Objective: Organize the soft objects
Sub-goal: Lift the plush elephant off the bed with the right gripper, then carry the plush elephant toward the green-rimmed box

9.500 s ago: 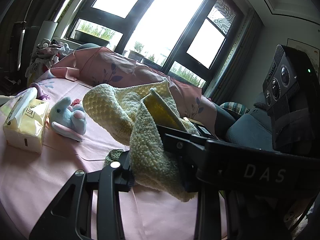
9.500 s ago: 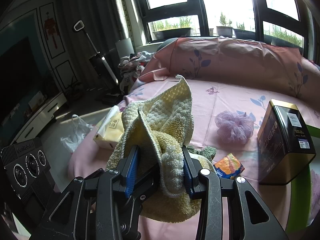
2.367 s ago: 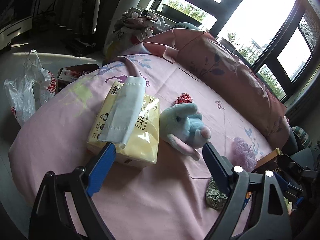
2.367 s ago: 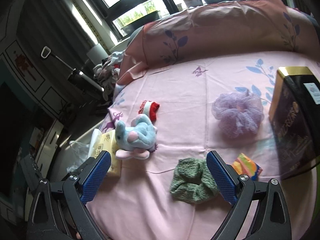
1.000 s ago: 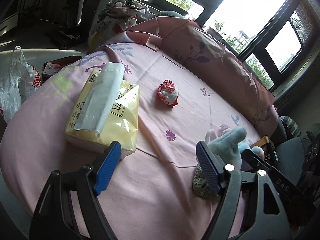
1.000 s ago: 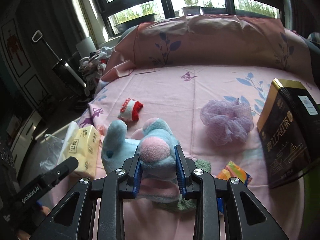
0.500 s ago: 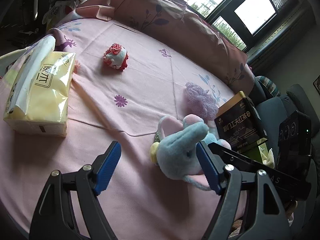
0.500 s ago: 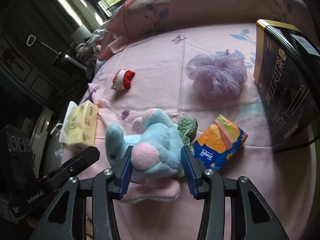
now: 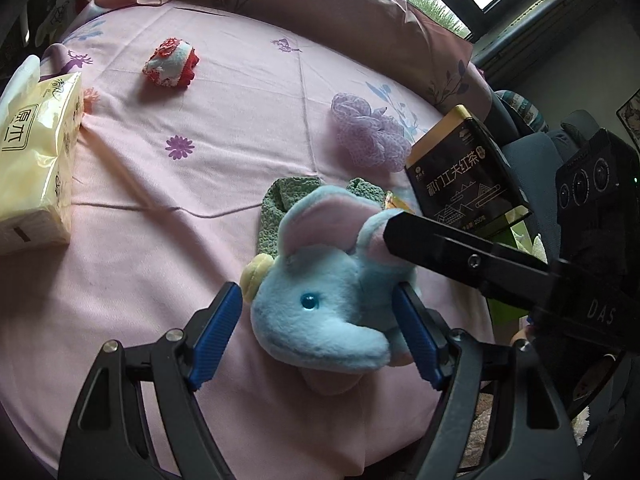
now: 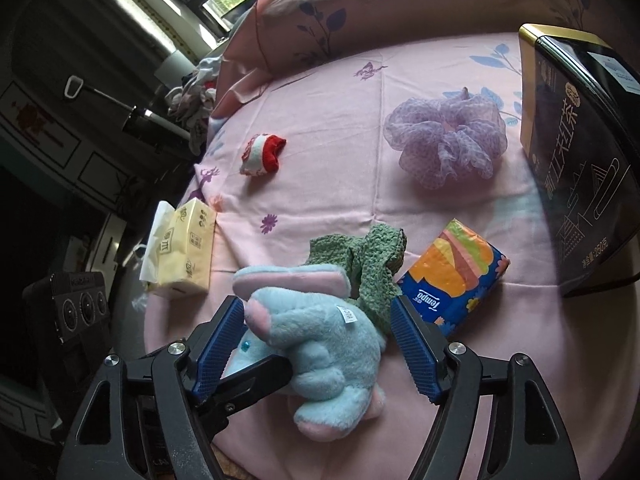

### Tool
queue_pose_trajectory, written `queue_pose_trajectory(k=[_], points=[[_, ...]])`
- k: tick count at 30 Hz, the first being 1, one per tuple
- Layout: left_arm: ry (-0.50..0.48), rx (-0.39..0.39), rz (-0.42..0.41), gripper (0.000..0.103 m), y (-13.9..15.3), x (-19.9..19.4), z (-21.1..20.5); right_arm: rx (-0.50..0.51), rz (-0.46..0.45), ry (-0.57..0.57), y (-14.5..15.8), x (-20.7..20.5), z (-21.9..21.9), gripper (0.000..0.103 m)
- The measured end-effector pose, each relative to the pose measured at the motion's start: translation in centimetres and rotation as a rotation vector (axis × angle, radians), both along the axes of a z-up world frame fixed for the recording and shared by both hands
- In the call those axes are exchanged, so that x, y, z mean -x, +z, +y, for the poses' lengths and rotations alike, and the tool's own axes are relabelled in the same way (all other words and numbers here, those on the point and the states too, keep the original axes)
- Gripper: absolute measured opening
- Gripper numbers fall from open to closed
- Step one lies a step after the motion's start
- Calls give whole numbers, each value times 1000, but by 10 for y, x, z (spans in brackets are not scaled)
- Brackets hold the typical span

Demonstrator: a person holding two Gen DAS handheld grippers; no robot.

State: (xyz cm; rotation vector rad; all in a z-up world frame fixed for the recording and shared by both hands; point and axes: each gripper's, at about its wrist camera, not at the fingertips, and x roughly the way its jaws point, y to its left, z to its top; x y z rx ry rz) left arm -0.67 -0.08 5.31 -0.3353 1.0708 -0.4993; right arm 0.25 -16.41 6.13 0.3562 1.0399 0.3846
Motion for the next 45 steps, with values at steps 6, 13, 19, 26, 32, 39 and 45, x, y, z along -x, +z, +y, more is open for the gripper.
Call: queue_pose_trajectory(k=[6, 13, 19, 26, 32, 39, 45], points=[[-16, 10, 4, 76, 4, 6, 0, -3, 11, 25, -1, 4, 5, 76], [-26, -56, 21, 70, -6, 5, -11, 21, 46, 41, -12, 1, 16, 76], [-18, -97, 18, 58, -7, 6, -12, 27, 53, 9, -15, 2, 16, 75], [-4, -81, -20, 57, 3, 12, -13, 66, -36, -17, 2, 14, 19, 69], [32, -39, -192, 57, 38, 32, -14, 121, -246, -37, 45, 39, 22, 69], [74, -16, -345, 57, 65, 50, -16, 147, -374, -51, 74, 59, 22, 69], [100, -9, -429, 57, 78, 59, -19, 113, -404, -67, 85, 64, 14, 69]])
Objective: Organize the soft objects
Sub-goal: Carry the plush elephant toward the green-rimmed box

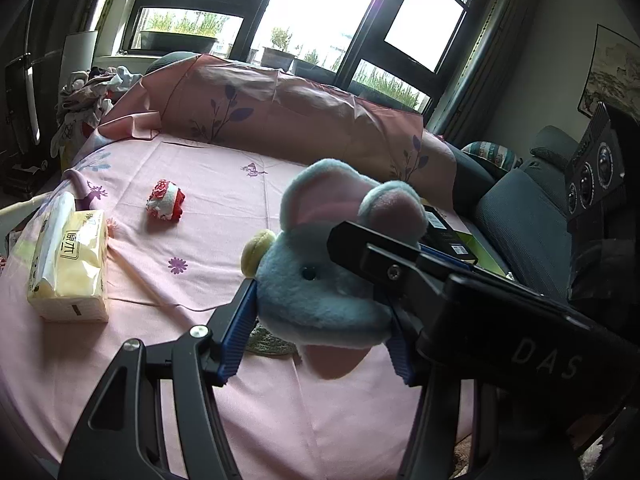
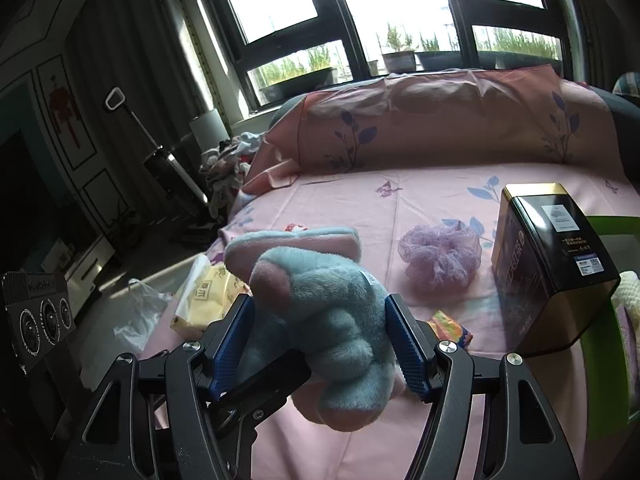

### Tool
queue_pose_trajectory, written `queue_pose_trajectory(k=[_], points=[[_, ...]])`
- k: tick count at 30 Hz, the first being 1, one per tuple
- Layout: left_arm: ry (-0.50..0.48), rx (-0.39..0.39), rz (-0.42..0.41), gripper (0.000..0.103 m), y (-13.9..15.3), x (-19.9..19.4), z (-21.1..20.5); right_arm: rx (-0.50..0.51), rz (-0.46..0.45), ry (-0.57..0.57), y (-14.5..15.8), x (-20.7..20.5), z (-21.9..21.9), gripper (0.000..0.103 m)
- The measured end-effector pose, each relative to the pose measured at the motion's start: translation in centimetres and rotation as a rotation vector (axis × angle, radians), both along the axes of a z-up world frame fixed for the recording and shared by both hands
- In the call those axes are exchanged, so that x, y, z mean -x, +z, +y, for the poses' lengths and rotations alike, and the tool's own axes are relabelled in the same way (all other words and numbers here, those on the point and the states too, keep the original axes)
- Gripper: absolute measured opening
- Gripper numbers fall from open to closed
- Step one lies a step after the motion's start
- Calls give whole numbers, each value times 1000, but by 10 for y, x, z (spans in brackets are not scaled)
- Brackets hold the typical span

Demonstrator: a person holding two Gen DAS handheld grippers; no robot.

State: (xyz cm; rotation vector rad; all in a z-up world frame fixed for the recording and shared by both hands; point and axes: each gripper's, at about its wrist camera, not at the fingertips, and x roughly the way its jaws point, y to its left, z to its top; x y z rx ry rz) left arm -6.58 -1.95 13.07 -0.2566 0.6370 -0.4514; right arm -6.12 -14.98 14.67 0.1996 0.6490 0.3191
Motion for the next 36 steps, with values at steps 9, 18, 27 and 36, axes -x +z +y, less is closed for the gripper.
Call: queue_pose_trajectory(k=[9, 18, 27, 36], points=[[21, 25, -110, 57, 14, 13, -8, -22, -53, -7, 14, 13, -11, 69], [23, 45, -211, 57, 31, 26, -21, -31, -127, -22, 32, 26, -27, 69], [-30, 38, -267, 57, 46, 30, -50, -35, -173, -68, 44, 36, -57, 69], [-131, 5, -308, 57, 63, 28, -103, -71, -226, -154, 55, 44, -112, 70]])
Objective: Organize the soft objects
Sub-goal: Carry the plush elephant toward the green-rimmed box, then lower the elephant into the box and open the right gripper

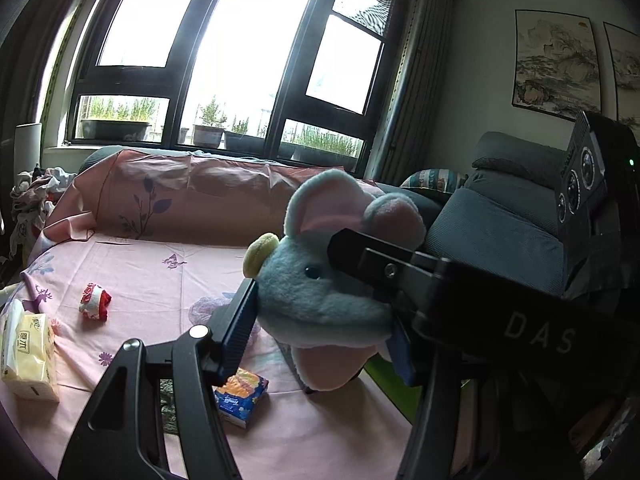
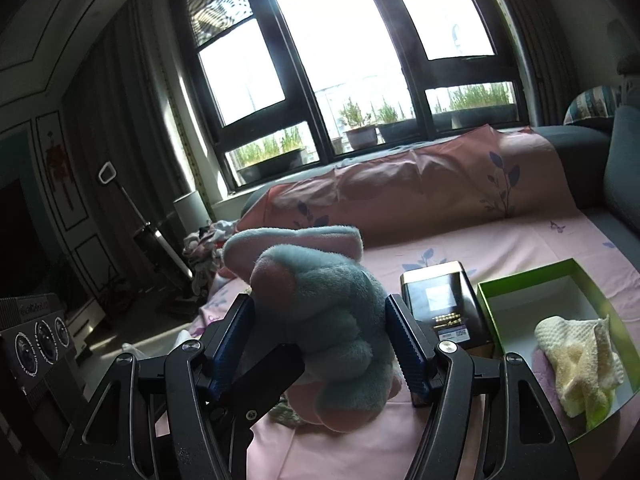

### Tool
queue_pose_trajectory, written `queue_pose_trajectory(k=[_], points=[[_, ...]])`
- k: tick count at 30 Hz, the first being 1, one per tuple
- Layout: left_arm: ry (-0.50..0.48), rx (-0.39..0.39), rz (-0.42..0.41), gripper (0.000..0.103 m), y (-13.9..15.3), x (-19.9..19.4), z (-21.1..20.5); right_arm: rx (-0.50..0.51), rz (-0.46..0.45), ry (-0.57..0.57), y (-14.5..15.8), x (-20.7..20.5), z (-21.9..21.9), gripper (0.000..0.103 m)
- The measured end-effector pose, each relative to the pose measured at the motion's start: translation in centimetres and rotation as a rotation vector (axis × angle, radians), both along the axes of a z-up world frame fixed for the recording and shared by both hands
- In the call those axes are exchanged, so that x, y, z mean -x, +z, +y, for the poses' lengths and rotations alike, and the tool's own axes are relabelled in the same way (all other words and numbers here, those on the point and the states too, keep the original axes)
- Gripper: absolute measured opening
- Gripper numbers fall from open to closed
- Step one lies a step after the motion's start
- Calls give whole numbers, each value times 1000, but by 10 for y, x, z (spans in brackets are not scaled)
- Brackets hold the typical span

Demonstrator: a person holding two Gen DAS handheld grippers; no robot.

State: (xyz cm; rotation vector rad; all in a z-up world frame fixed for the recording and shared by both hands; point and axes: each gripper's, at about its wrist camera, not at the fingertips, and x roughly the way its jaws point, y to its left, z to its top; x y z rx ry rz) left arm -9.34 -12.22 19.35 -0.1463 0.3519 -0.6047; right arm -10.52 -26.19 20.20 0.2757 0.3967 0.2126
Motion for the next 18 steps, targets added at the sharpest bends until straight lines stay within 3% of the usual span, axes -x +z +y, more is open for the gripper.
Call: queue_pose_trajectory(k=[12, 18], points=[[-150, -111, 19, 57, -3, -19, -107, -165, 24, -148, -20, 1, -107, 70], [-233, -140, 55, 57, -10, -33, -150, -324, 36, -192, -42, 6, -161, 69]])
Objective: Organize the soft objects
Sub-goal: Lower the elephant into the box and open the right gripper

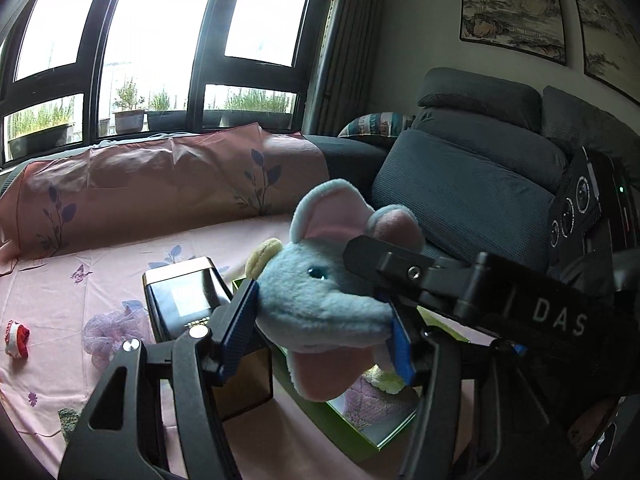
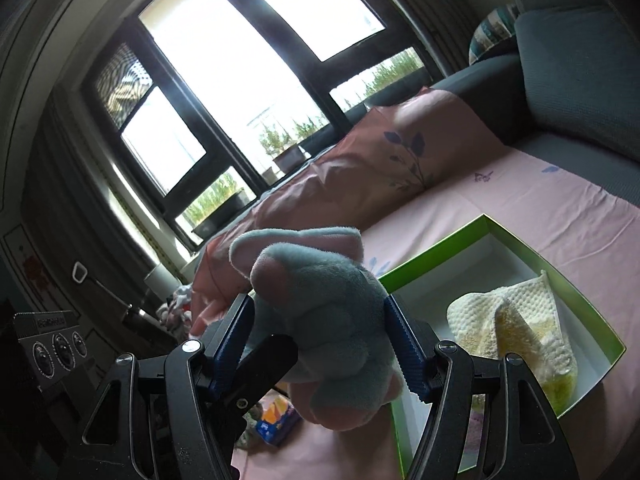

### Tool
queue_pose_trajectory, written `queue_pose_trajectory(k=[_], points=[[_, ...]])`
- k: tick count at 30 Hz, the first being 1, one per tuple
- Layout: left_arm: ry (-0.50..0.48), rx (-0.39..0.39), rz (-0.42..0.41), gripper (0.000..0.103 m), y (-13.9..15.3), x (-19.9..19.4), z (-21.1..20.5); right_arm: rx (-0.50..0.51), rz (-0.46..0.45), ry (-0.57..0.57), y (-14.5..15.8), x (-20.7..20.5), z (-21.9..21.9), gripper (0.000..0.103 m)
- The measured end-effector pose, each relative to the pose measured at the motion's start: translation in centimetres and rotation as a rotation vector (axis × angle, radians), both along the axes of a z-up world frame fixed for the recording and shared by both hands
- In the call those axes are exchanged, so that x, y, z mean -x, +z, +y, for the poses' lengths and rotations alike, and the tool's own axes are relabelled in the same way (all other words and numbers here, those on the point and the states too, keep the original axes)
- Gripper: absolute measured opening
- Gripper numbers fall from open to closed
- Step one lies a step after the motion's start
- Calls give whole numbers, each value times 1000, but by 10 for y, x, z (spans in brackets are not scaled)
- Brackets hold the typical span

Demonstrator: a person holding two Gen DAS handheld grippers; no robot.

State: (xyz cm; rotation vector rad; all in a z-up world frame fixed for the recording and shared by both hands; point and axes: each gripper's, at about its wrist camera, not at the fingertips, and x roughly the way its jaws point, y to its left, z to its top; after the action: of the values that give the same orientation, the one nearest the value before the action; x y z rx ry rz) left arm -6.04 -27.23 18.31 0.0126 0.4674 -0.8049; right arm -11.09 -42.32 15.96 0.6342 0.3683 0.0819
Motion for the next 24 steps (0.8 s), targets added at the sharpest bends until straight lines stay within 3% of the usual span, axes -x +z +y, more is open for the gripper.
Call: queue_pose_trajectory(k=[8, 16, 24], points=[[-54, -78, 57, 58, -19, -13, -53, -139, 57, -85, -34, -5, -45, 69], [-86, -137, 117, 59, -40, -21, -82, -203, 143, -168, -57, -9, -70, 70], [-110, -137, 188, 58, -51, -26, -90, -215, 153, -242, -58, -1, -79, 70]])
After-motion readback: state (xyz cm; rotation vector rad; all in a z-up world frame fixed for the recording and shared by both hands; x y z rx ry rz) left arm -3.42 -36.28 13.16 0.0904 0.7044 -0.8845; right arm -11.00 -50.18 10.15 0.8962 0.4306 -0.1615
